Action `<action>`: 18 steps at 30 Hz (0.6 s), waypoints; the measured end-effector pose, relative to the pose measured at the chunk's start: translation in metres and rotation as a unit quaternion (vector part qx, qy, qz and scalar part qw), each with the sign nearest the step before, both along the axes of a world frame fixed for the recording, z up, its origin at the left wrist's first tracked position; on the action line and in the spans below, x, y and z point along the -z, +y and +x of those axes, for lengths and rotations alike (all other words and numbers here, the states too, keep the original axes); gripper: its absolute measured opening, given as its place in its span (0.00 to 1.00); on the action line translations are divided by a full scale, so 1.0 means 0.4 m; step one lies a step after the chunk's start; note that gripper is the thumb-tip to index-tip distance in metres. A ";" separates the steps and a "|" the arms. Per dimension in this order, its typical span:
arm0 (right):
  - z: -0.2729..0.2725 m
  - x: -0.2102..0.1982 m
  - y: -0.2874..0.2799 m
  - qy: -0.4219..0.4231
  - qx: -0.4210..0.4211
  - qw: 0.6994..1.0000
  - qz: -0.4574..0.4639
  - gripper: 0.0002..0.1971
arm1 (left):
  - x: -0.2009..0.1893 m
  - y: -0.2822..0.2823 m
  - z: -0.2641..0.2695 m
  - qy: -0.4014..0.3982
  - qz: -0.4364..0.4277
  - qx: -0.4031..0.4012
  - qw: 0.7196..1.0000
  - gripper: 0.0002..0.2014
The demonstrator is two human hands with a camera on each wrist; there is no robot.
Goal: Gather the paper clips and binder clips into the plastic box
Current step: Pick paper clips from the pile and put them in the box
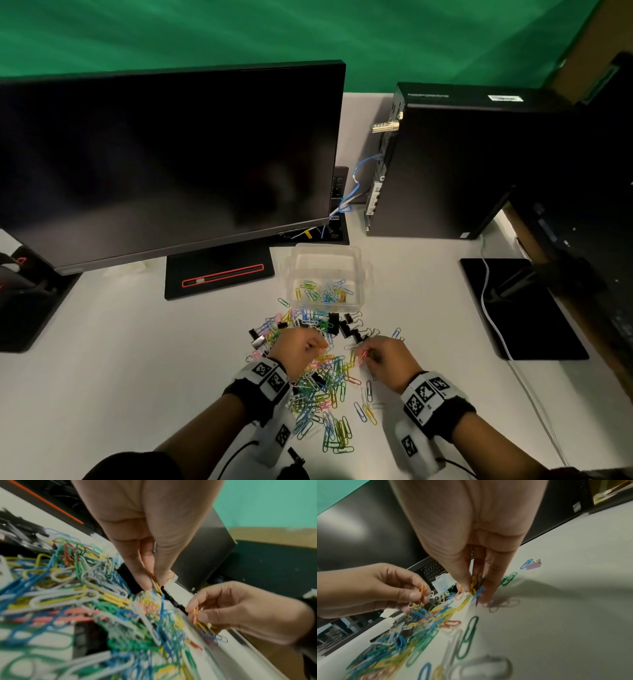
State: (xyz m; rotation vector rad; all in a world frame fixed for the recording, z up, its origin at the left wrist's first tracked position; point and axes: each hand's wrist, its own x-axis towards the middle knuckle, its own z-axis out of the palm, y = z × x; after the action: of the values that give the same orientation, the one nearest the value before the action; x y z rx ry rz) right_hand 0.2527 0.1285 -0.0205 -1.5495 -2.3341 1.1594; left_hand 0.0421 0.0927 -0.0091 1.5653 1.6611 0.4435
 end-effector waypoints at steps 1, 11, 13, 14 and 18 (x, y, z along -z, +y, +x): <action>-0.003 -0.003 0.008 0.006 0.005 1.000 -0.001 0.11 | -0.003 0.006 -0.008 -0.025 -0.010 -0.021 0.999 0.10; -0.068 -0.128 0.173 0.058 0.064 0.996 0.027 0.05 | -0.047 0.129 -0.073 -0.143 -0.029 -0.162 0.976 0.10; -0.090 -0.140 0.210 0.079 0.098 0.992 0.030 0.05 | -0.053 0.159 -0.078 -0.152 -0.033 -0.183 0.971 0.10; -0.099 -0.138 0.228 0.087 0.114 0.989 0.028 0.05 | -0.053 0.174 -0.081 -0.165 -0.039 -0.193 0.966 0.11; -0.138 -0.114 0.275 0.098 0.153 0.983 0.005 0.16 | -0.058 0.220 -0.077 -0.245 -0.056 -0.213 0.944 0.11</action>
State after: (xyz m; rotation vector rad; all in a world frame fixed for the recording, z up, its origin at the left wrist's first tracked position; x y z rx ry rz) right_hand 0.1974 0.2386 0.0250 -1.6345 -1.8965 1.1602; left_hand 0.0113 0.1806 0.0139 0.9026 1.5813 0.8700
